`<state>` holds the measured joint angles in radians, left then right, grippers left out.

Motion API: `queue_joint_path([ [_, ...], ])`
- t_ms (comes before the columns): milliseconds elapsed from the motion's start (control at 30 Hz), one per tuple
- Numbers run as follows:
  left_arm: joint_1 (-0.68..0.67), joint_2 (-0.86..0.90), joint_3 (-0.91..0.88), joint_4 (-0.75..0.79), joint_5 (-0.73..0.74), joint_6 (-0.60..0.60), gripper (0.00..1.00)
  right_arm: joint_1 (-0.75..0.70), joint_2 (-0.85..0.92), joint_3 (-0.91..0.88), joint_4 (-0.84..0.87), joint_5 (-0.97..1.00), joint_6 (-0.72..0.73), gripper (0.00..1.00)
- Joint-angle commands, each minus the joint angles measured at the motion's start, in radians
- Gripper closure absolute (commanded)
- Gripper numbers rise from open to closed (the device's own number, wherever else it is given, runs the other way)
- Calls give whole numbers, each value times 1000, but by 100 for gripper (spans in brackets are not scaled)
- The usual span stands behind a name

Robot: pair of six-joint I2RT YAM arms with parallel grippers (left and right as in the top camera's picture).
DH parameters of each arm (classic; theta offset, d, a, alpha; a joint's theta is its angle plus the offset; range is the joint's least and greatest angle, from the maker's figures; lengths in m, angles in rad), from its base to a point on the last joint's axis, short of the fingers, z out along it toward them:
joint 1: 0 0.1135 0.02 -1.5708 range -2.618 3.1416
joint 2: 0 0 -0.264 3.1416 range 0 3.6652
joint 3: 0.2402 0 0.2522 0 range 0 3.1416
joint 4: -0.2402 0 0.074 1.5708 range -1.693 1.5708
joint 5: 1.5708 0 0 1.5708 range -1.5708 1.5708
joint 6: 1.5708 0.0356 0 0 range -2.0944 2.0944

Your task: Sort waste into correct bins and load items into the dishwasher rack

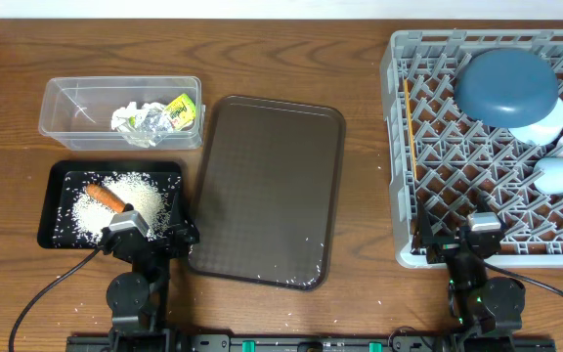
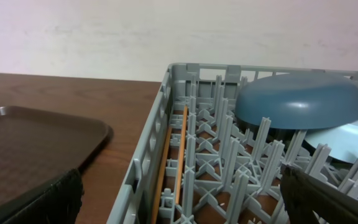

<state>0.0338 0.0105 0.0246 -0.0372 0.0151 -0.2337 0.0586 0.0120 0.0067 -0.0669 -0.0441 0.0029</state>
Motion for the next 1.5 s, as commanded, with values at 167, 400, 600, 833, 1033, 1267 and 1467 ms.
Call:
queue_joint_path([
  [167,5,-6,-21,-35,-27,16,3,1,-7,-1,-5,17,-17,1],
  [400,5,-6,-21,-35,-27,16,3,1,-7,-1,-8,26,-20,1],
  [600,5,-6,-21,-35,-27,16,3,1,-7,-1,-8,33,-19,1],
  [833,5,-6,-21,-35,-27,16,3,1,-7,-1,-7,32,-19,1],
  [1033,5,-6,-21,-35,-27,16,3,1,-6,-1,-7,32,-19,1],
  [1267,5,-6,-21,-35,-27,16,3,1,-6,-1,-7,32,-19,1],
  [1467,5,-6,-21,-35,-27,16,3,1,-6,-1,-7,32,-19,1],
])
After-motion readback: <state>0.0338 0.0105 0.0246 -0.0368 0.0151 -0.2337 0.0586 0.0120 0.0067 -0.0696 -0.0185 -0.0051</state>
